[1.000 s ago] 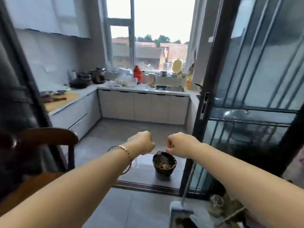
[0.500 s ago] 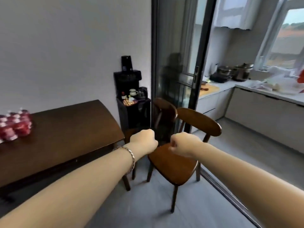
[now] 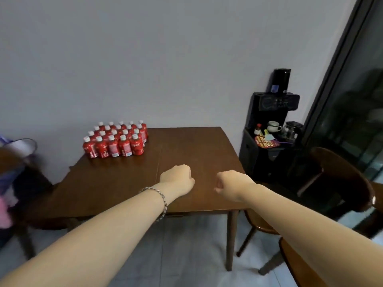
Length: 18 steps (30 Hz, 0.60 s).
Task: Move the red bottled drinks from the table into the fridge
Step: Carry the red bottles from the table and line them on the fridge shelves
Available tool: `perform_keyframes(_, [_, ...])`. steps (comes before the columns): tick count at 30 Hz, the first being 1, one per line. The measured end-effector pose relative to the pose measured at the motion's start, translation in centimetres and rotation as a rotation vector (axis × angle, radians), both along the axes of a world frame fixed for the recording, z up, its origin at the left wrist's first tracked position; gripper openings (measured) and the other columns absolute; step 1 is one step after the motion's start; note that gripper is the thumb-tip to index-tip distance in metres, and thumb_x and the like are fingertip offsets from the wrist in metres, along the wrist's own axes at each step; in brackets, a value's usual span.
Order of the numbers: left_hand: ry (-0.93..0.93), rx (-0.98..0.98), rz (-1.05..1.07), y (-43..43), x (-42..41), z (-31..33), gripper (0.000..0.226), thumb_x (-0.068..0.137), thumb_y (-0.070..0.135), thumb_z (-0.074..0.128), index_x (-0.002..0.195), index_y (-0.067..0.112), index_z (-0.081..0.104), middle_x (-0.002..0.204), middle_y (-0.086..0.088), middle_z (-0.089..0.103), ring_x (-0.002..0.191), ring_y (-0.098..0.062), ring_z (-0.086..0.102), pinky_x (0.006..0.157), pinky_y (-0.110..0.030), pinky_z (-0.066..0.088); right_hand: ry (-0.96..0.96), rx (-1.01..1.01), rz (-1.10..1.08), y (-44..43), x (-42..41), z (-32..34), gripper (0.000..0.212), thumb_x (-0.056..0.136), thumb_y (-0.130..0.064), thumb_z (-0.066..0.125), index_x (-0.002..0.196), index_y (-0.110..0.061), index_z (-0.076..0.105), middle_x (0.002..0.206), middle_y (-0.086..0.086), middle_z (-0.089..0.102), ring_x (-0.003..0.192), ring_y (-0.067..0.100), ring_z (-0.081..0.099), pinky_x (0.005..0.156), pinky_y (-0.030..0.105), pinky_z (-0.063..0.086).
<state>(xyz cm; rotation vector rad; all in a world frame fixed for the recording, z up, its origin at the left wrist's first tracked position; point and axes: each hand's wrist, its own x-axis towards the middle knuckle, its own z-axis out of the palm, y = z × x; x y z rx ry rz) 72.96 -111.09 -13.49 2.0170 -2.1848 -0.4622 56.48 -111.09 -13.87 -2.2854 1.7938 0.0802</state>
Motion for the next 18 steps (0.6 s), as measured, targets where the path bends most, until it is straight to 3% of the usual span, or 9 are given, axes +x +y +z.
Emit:
perform_keyframes(7, [0.049,-0.070,0.227,-15.1,9.7,0.3,0.015,0.096,0.028,0.046,0.103,0.020,0.058,0.098,0.002,0.063,0.083,-0.014,0.059,0.064,-0.024,0.046,-0.003,0.038,0.170,-18.0,9.5,0.2,0.023,0.092,-0.033,0.049,0.107,-0.017,0.057,0.114,0.004,0.061,0.106,0.025,0.059,0.085,0.034,0.046])
perform_keyframes(18, [0.097,-0.070,0.433,-30.5,24.5,-5.5,0.015,0.095,0.024,0.046,0.104,0.018,0.056,0.105,-0.001,0.061,0.090,-0.017,0.057,0.071,-0.028,0.045,-0.036,0.095,0.199,-34.6,23.0,-4.8,0.021,0.093,-0.030,0.046,0.108,-0.018,0.055,0.114,0.003,0.061,0.102,0.025,0.059,0.081,0.032,0.045])
